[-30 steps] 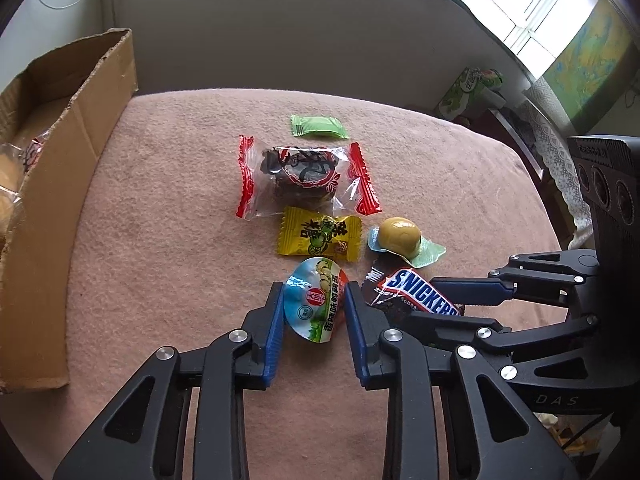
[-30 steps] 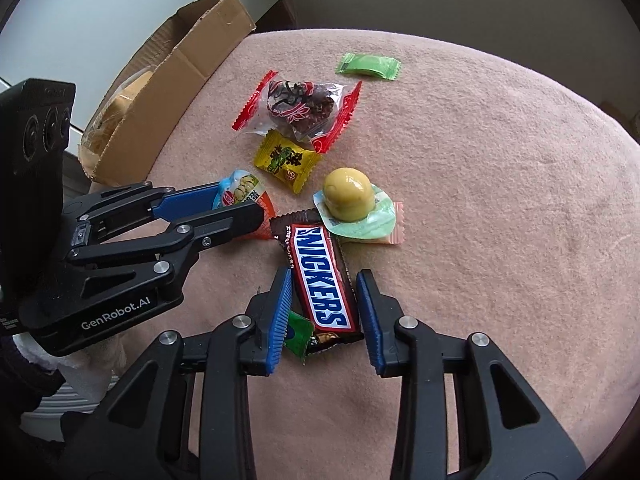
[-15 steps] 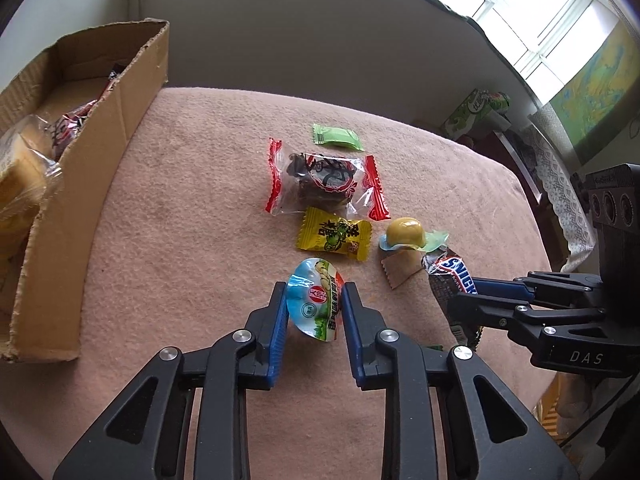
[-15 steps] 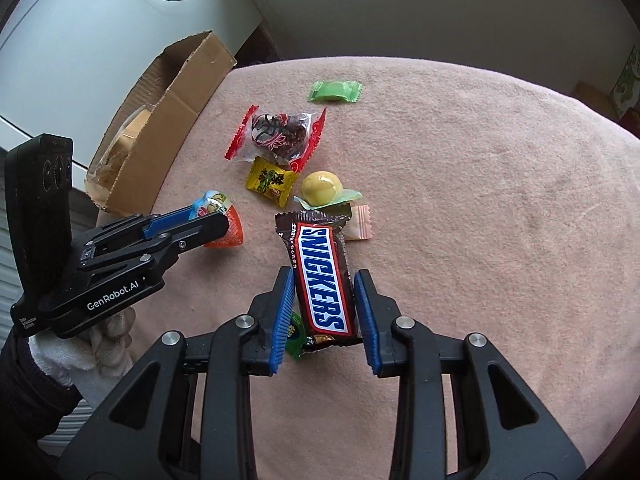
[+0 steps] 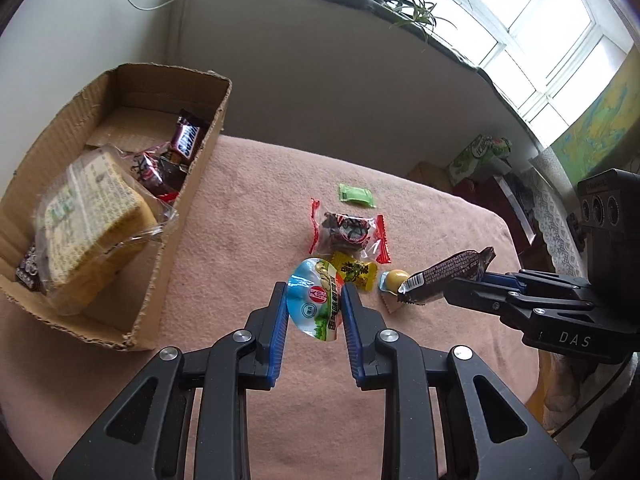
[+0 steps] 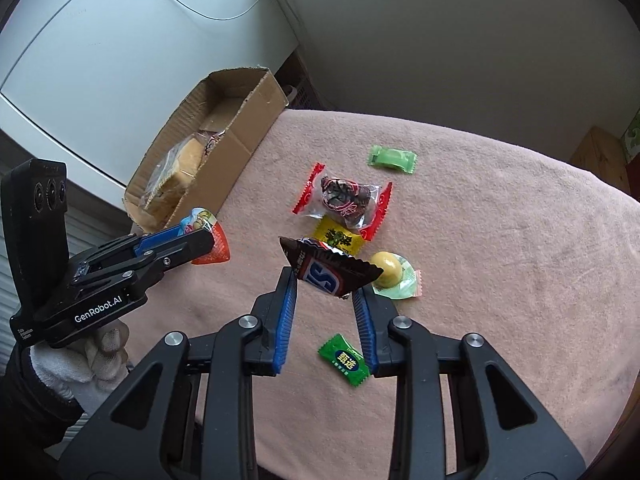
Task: Organize snacks
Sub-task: 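Carry both items into the cardboard box and open both grippers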
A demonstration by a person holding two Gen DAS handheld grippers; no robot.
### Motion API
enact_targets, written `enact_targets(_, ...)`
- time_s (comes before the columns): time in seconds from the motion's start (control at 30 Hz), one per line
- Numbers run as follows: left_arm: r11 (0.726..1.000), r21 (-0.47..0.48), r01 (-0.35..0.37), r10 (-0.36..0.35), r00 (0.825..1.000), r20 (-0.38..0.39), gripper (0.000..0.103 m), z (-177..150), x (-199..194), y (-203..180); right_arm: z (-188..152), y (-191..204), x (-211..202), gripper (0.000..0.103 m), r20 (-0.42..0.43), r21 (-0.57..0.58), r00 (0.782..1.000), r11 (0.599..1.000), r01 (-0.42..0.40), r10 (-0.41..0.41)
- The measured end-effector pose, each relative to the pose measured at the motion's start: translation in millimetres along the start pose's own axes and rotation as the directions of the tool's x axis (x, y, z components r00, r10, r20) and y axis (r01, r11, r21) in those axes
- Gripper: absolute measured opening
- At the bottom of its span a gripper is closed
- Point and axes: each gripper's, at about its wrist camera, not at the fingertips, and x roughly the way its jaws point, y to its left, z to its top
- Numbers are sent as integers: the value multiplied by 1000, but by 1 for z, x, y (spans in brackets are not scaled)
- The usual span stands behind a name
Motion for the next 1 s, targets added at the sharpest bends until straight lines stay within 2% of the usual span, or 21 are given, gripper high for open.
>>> enact_targets(0.27,997,-72,-29,32,999,40,24,12,-32,19,30,30,-5,30,0,-30,1000,999,-18,18)
enact_targets(0.53,978,-184,-96,114,990,86,24,26,-63,72,79,75,12,30,-3,-109,1000,994,-32,31)
enact_targets(0.8,958,-242,-151,178,980,93,24,34,-71,111,113,120,41,30,-17,-200,1000,980,-25,22)
enact_targets(1.0,953,-243,-182,209,974,91,24,41,-73,127,131,146,57,30,-11,-258,1000,966,-10,7)
